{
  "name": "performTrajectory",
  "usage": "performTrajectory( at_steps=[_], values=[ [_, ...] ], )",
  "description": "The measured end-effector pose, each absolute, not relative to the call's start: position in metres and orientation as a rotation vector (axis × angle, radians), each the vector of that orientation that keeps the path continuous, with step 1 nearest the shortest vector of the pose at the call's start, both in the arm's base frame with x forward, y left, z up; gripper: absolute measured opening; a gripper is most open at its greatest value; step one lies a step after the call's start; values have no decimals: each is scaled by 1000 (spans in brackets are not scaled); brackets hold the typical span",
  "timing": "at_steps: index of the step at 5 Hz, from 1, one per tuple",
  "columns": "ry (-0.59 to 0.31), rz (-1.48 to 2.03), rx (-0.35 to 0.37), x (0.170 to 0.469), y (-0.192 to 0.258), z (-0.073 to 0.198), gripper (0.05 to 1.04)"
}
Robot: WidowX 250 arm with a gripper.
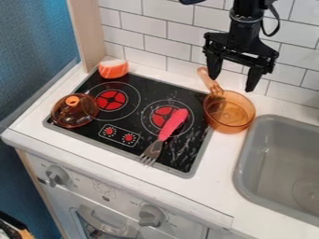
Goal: Put the red fork at the middle of the stove
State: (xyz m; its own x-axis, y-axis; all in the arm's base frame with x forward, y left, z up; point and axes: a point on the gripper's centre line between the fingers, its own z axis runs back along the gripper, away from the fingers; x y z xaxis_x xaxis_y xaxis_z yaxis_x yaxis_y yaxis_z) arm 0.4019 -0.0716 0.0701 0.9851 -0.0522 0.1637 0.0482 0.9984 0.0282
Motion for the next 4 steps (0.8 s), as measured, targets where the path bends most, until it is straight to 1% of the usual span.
performTrajectory(
  at_steps=[1,2,3,4],
  values=[
    [-122,-48,33,398,-71,54,1001],
    [-88,-41,81,389,-62,46,1001],
    [-154,-31,94,372,-55,72,1001],
    [-191,-64,54,358,-49,79,1001]
  ],
)
